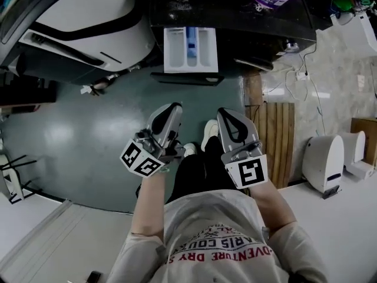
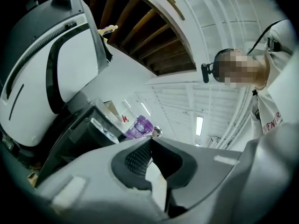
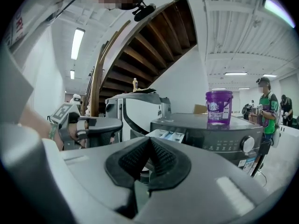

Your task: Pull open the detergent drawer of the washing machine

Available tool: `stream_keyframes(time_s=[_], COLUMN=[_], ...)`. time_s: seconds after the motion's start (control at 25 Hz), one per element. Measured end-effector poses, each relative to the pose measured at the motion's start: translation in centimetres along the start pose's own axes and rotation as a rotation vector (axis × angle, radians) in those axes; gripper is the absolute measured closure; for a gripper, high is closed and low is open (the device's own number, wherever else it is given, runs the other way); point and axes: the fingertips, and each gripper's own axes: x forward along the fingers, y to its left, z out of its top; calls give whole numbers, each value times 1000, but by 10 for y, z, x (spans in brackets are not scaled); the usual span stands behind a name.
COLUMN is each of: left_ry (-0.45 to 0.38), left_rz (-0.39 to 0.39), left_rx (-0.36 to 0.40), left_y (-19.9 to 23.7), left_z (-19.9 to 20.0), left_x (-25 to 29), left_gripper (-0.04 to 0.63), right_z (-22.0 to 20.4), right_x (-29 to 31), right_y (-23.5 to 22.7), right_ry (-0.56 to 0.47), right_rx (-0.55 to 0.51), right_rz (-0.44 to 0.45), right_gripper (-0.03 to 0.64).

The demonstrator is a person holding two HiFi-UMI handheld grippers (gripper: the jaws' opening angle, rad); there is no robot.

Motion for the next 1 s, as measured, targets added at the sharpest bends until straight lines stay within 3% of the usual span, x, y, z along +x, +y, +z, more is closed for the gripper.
stream_keyframes(time_s=[0.16, 0.64, 0.84, 1.0], left_ry=[58, 229, 243, 231], left_rz=[-26, -24, -36, -25], left_rx=[91, 525, 597, 610], left_y=[-26, -101, -125, -130], left_z=[24, 84, 98, 107], left_x=[7, 18, 17, 14], left_gripper=[603, 603, 603, 603], right_z=[31, 102, 130, 139], right_x=[-10, -49, -59, -64], right_y=[-6, -14, -13, -13], right_ry=[-30, -103, -141, -151], right_rx=[-9, -84, -110, -122], right_rz=[-21, -77, -96, -107], right_gripper=[617, 617, 617, 617])
